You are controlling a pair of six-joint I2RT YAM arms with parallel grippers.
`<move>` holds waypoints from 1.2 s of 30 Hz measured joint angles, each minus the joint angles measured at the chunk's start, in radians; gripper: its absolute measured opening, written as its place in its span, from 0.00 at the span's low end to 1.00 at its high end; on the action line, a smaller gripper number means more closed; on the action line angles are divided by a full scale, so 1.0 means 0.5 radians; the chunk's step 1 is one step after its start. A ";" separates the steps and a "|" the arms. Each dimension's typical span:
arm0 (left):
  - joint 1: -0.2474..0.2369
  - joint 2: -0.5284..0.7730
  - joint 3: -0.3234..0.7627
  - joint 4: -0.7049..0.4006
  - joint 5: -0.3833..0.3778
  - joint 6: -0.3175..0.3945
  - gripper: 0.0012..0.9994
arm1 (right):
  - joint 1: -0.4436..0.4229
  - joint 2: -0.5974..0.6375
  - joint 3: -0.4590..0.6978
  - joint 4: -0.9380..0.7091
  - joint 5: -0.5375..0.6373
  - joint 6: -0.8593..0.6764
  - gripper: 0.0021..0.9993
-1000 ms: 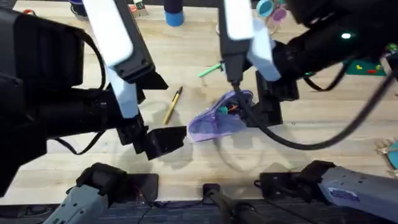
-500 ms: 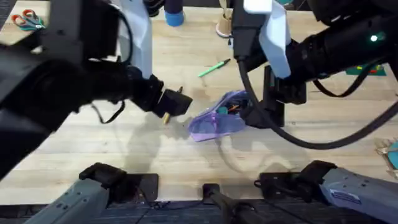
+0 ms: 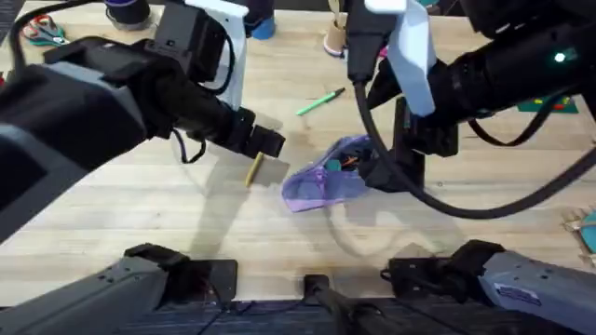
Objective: Unzip the bag, pick up the pens from the table one at a time and place them inside, then zip the bag closed.
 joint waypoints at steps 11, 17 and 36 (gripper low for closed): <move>-0.054 0.220 0.000 0.038 -0.043 -0.008 1.00 | 0.000 -0.076 0.000 0.000 0.006 0.044 1.00; -0.055 0.360 0.000 0.108 -0.050 -0.035 1.00 | 0.000 -0.256 0.000 0.001 0.014 0.050 1.00; -0.078 0.653 0.106 0.124 -0.217 -0.141 1.00 | 0.000 -0.307 0.000 0.054 0.181 0.056 1.00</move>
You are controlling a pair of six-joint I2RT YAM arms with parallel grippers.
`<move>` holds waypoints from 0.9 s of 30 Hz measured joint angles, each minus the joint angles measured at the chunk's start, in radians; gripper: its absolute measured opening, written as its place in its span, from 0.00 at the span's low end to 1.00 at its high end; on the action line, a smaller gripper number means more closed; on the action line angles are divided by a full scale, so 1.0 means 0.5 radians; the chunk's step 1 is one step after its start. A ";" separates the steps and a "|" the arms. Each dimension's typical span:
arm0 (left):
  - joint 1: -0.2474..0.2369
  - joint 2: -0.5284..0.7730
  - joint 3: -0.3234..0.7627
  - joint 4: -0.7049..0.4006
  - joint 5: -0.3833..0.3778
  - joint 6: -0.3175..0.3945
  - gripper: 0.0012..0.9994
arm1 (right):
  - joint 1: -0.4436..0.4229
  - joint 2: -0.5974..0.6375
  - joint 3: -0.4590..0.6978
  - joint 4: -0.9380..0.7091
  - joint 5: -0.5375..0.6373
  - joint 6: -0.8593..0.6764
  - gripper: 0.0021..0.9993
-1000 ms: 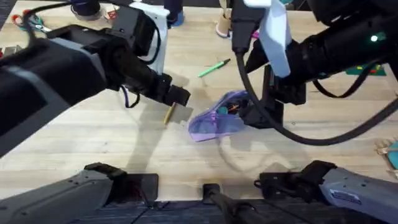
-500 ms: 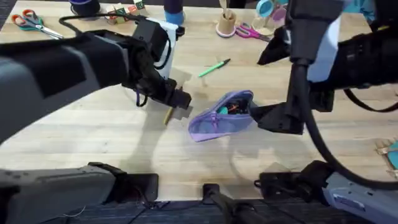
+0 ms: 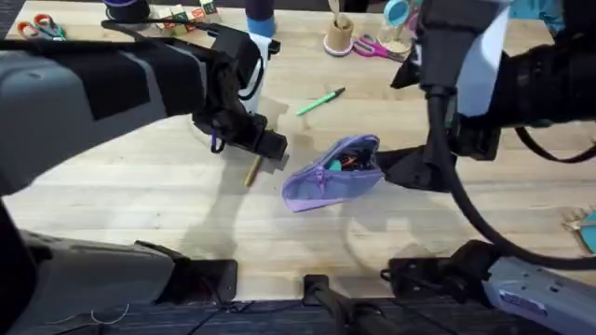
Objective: Unzip the bag, pick up the pens from the table one at a time and place them inside, then zip the bag closed.
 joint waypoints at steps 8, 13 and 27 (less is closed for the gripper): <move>-0.129 0.013 0.019 0.000 -0.126 -0.022 1.00 | 0.000 0.000 0.000 0.025 0.071 0.000 1.00; -0.156 0.013 0.023 0.003 -0.158 -0.021 0.99 | 0.000 0.000 0.000 0.037 0.085 0.000 1.00; -0.182 0.022 0.021 0.041 -0.049 -0.018 0.48 | 0.000 0.000 0.000 0.080 0.088 0.000 1.00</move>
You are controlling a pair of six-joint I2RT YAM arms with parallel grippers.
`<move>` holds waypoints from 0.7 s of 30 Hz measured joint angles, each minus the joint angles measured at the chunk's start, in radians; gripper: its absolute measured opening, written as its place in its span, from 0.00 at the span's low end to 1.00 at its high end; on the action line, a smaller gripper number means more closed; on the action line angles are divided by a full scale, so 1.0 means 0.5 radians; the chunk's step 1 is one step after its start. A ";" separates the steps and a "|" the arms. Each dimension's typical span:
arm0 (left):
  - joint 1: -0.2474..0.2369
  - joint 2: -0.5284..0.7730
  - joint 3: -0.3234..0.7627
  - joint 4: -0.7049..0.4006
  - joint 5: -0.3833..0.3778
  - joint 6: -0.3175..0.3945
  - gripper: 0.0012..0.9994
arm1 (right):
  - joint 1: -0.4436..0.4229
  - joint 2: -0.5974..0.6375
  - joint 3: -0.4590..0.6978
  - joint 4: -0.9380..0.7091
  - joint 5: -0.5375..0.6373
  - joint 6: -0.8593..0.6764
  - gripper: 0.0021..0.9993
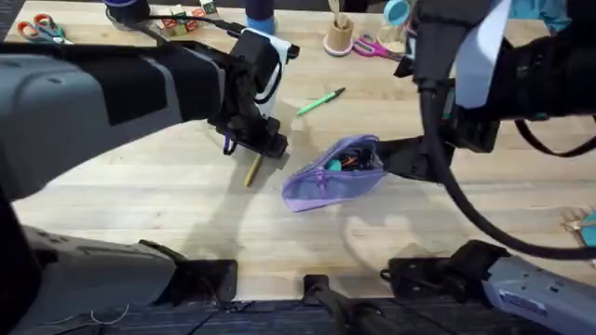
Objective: Unzip the bag, pick up the pens from the table one at a time and place them inside, then zip the bag closed.
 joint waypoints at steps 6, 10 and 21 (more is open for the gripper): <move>-0.021 0.002 0.002 0.027 0.061 -0.016 0.09 | 0.000 0.000 0.000 0.000 0.000 -0.001 1.00; -0.021 0.002 0.004 0.038 0.075 -0.027 0.05 | 0.000 -0.001 0.000 -0.003 0.000 0.005 1.00; -0.021 0.134 0.186 -0.021 0.090 -0.074 0.04 | -0.174 -0.355 0.000 -0.008 0.006 0.197 1.00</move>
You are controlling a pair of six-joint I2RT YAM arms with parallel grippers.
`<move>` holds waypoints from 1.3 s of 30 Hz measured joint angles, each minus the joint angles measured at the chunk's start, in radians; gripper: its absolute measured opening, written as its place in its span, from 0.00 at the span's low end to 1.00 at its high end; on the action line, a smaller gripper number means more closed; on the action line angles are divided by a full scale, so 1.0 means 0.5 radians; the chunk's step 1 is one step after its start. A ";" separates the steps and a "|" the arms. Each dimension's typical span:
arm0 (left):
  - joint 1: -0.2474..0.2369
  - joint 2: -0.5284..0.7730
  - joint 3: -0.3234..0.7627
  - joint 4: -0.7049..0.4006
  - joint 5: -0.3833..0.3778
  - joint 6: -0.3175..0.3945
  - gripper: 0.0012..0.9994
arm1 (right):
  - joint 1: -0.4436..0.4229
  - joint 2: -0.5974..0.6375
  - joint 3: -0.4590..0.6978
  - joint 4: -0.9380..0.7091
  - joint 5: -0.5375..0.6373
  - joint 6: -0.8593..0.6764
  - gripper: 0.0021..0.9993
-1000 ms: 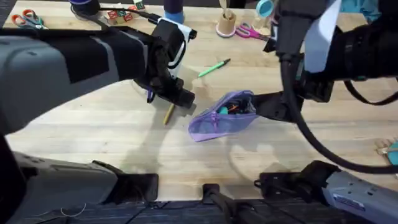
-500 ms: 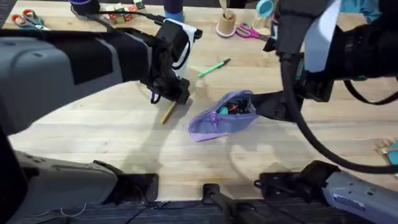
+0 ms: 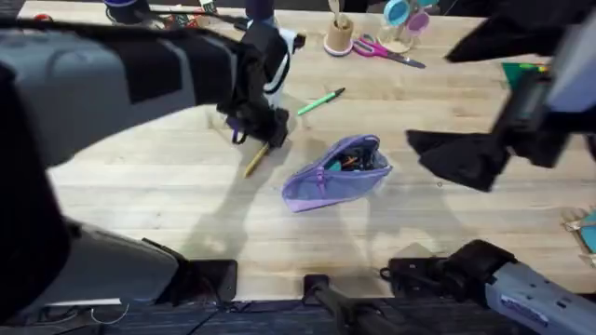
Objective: Unzip the bag, pick up the pens from the table one at a time and place them inside, then zip the bag closed.
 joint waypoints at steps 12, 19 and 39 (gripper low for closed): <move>-0.121 -0.030 0.544 0.042 0.182 -0.004 0.04 | -0.232 -0.216 0.000 -0.006 0.000 0.151 1.00; -0.302 -0.249 0.637 0.040 0.205 0.025 0.04 | -0.274 -0.221 0.000 -0.034 -0.001 0.154 1.00; -0.806 -0.437 0.637 0.059 0.279 0.084 0.04 | -0.276 -0.347 0.000 -0.189 -0.085 0.213 1.00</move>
